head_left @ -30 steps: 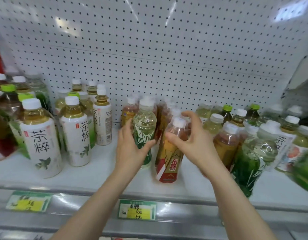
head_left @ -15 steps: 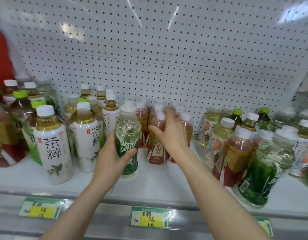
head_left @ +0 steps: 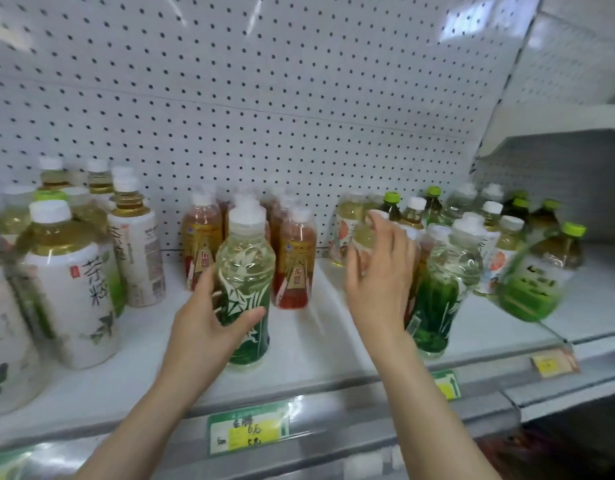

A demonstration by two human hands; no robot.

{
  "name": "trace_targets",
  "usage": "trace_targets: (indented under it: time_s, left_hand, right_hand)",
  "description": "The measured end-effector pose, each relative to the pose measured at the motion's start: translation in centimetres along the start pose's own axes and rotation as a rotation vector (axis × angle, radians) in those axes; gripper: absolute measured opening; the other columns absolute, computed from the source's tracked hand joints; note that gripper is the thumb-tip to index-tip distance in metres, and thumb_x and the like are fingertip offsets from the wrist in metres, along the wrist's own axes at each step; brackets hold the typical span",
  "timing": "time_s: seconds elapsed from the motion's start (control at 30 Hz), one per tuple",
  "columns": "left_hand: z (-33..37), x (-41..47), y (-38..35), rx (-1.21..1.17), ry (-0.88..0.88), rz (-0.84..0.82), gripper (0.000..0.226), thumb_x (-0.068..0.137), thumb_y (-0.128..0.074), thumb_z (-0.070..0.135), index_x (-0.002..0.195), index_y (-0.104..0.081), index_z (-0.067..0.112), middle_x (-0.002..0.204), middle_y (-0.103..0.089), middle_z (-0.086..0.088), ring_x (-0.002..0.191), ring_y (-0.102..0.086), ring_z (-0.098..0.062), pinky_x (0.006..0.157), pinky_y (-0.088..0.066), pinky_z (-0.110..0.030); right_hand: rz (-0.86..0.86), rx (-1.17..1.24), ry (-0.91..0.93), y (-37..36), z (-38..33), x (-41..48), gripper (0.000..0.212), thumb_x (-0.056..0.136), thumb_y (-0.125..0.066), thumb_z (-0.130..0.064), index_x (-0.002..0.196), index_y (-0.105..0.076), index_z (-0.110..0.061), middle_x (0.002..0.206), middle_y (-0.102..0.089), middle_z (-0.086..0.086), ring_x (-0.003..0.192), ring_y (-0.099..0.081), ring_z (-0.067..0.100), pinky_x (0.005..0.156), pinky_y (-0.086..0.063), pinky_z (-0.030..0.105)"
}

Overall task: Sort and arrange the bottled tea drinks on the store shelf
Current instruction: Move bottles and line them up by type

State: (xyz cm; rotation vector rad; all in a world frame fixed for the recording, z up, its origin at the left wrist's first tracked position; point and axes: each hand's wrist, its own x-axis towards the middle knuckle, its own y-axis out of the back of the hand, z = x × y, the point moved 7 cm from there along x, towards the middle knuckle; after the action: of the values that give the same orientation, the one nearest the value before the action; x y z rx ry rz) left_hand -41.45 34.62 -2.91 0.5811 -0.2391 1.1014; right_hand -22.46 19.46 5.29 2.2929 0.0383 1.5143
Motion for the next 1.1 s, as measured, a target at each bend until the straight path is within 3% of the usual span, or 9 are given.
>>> trace_targets:
  time_s: [0.13,0.2,0.37,0.5,0.6,0.67,0.87,1.0,1.1]
  left_hand:
    - [2.1,0.9,-5.8,-0.021,-0.026,-0.097,0.073,0.073,-0.081,0.039,0.134,-0.041,0.040,0.119,-0.059,0.030,0.108,-0.057,0.005,0.091,-0.048,-0.025]
    - [3.2,1.6,-8.3,-0.024,-0.040,-0.099,0.079,0.074,-0.082,0.034,0.140,-0.039,0.033,0.126,-0.059,0.016,0.115,-0.055,-0.007,0.097,-0.045,-0.031]
    - [5.2,3.2,-13.3,0.028,-0.021,-0.134,0.088,0.077,-0.080,0.039,0.148,-0.032,0.021,0.141,-0.055,0.000,0.129,-0.051,-0.021,0.106,-0.043,-0.043]
    - [6.9,2.4,-14.3,0.124,-0.095,0.038,0.092,0.078,-0.080,0.032,0.151,-0.027,0.015,0.152,-0.036,-0.006,0.140,-0.035,-0.022,0.115,-0.031,-0.037]
    - [10.6,0.2,-14.2,0.189,-0.438,0.247,0.078,0.083,-0.072,0.019,0.148,-0.031,0.010,0.147,-0.032,-0.007,0.138,-0.031,-0.021,0.119,-0.019,-0.023]
    - [12.2,-0.7,-16.1,0.204,-0.569,0.144,0.070,0.086,-0.068,0.013,0.148,-0.036,0.011,0.144,-0.039,-0.006,0.135,-0.035,-0.019,0.118,-0.014,-0.015]
    - [12.3,-0.1,-22.3,0.247,-0.373,-0.105,0.091,0.095,-0.060,0.025,0.156,0.007,0.015,0.166,0.004,-0.001,0.151,0.005,-0.013,0.120,0.002,-0.026]
    - [11.4,0.5,-23.9,0.199,-0.151,-0.118,0.101,0.093,-0.064,0.025,0.154,0.016,0.016,0.165,0.006,-0.008,0.151,-0.010,-0.027,0.120,-0.022,-0.044]
    - [10.3,0.7,-24.0,0.138,-0.012,-0.111,0.105,0.088,-0.071,0.028,0.156,0.009,0.019,0.163,-0.016,-0.011,0.146,-0.027,-0.028,0.116,-0.031,-0.047]
  right_hand:
    - [0.199,-0.070,-0.127,5.1,5.3,-0.4,0.043,0.091,-0.063,-0.016,0.131,-0.052,-0.007,0.128,-0.051,0.017,0.117,-0.046,0.031,0.102,-0.027,0.024]
    - [0.249,-0.131,-0.140,6.8,7.3,-0.6,0.046,0.090,-0.066,-0.019,0.132,-0.050,-0.005,0.129,-0.049,0.018,0.120,-0.043,0.031,0.108,-0.030,0.034]
    - [-0.068,-0.078,-0.359,5.8,12.2,-1.4,0.089,0.086,-0.070,-0.048,0.154,-0.018,-0.022,0.157,-0.031,0.006,0.144,-0.026,0.022,0.116,-0.019,0.035]
    - [-0.159,-0.047,-0.346,5.8,14.3,-1.7,0.092,0.087,-0.068,-0.051,0.156,-0.011,-0.027,0.159,-0.032,0.005,0.143,-0.033,0.023,0.113,-0.030,0.038]
    - [-0.090,-0.067,-0.384,7.2,16.3,-1.3,0.092,0.088,-0.067,-0.048,0.156,-0.012,-0.022,0.160,-0.031,0.010,0.144,-0.033,0.027,0.112,-0.029,0.038]
    - [-0.036,-0.085,-0.436,8.1,18.3,-0.9,0.093,0.088,-0.068,-0.046,0.157,-0.014,-0.015,0.159,-0.032,0.013,0.144,-0.034,0.030,0.111,-0.029,0.038]
    - [-0.082,-0.084,-0.432,6.8,21.8,1.6,0.090,0.088,-0.072,-0.040,0.156,-0.019,-0.015,0.157,-0.037,0.012,0.142,-0.037,0.031,0.111,-0.032,0.045]
    - [-0.148,-0.019,-0.432,4.6,22.6,2.8,0.090,0.088,-0.072,-0.042,0.156,-0.017,-0.019,0.155,-0.039,0.012,0.140,-0.039,0.031,0.110,-0.034,0.045]
    - [-0.216,0.042,-0.424,3.7,22.9,3.3,0.090,0.087,-0.072,-0.043,0.156,-0.016,-0.024,0.157,-0.037,0.008,0.141,-0.038,0.030,0.110,-0.034,0.045]
